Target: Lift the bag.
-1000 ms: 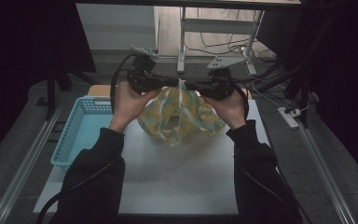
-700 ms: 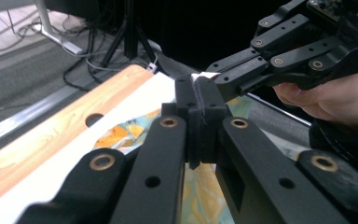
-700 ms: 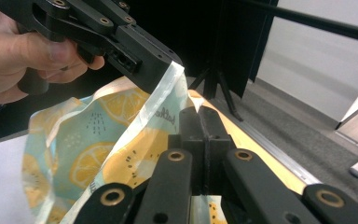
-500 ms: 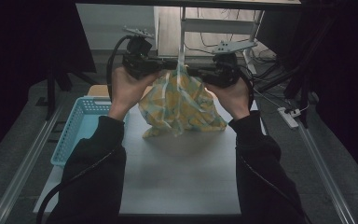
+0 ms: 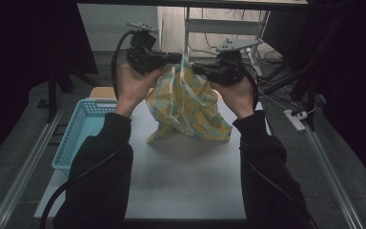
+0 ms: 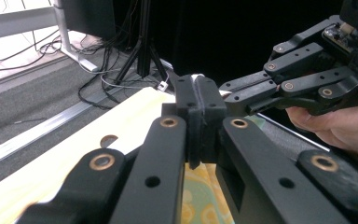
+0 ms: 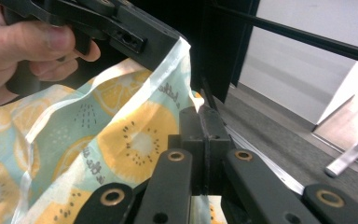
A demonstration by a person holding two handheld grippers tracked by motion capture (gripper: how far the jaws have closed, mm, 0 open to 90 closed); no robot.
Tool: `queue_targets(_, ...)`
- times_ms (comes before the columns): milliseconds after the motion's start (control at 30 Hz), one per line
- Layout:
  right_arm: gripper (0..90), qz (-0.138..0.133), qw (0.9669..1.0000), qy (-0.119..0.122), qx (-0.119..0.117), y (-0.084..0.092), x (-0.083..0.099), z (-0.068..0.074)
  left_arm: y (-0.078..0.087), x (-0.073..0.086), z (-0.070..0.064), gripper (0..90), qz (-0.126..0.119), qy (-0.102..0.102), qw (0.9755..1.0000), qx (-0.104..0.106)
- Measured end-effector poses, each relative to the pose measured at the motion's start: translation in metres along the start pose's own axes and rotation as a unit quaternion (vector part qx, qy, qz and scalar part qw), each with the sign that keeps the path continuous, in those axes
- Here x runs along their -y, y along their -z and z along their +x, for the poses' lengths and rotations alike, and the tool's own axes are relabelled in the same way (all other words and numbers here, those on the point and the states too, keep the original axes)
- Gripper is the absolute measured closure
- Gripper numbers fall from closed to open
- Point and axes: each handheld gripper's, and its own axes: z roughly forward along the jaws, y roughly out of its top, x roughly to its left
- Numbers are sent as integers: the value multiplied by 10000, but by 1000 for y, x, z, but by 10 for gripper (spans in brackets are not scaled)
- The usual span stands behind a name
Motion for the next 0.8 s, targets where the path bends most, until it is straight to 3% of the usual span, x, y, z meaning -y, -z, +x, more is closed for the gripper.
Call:
queue_targets(100,900,48,9999,-78,49,-4,5,-4,-4,3,5,900,38,94,9999,40)
queue_targets(333,891,116,9998,-172,68,-11,12,-8,-12,6,7,897,141,13,9999,-26)
queue_targets(567,811,105,9997,-204,68,-12,14,-8,-15,9,8,886,193,-12,9998,-40)
queue_targets(800,638,74,9994,-333,12,-11,20,-8,-16,17,12,700,274,-33,9996,-30)
